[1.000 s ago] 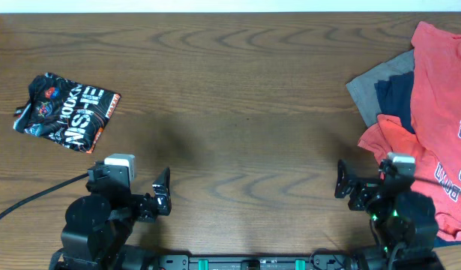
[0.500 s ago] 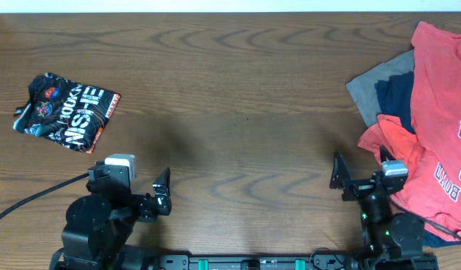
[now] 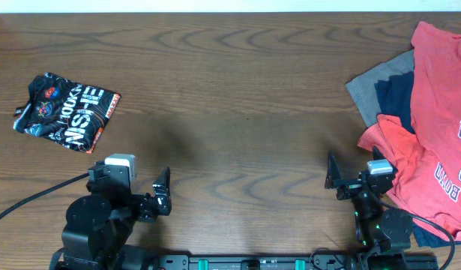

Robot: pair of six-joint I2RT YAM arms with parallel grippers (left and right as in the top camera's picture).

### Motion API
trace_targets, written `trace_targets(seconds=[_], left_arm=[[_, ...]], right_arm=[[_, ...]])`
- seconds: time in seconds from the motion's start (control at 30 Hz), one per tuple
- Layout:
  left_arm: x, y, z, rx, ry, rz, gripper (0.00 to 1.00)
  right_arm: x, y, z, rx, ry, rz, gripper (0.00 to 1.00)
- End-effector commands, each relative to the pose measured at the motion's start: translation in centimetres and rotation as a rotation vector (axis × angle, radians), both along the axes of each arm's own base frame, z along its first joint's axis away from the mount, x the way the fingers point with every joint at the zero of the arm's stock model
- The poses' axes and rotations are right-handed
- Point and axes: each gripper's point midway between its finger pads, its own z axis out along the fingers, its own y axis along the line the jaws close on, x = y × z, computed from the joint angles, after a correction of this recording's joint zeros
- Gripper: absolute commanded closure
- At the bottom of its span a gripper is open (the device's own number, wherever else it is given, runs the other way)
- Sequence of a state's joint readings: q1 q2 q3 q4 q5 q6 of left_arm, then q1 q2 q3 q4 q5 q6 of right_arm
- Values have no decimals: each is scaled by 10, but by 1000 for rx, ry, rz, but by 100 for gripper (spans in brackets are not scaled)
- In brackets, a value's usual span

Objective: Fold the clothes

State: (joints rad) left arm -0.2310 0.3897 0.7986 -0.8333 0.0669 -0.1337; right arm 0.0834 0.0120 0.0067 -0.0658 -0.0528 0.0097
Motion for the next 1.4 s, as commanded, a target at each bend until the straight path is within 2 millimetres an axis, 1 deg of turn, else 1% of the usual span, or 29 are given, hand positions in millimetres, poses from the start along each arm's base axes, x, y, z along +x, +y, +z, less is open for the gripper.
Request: trace_targets(seconds=[0.0,0.7,0.87,1.0,1.07,1.2,1.37], left_arm=[[1,2,0,6,-1,12,2],[1,2,0,6,-1,12,2],[-1,3,-3,11,-2,14,2],[-2,24,-16,79,-7,94,2],[-4,32,-29,80,-2,135,2],[-3,40,-58,75,-28,183,2],[12,45,-83,62,-113,217,2]], right_arm=[[0,-2,-1,-18,1,-5,1],[0,-2,-1,-18,2,-5,1],[0,-2,-2,-18,3,-5,1],[0,-2,-1,-18,2,-5,1],[0,-2,-2,-18,3,-5,1],[0,-2,-1,-18,2,-5,1],[0,-2,-2,-18,3,-5,1]])
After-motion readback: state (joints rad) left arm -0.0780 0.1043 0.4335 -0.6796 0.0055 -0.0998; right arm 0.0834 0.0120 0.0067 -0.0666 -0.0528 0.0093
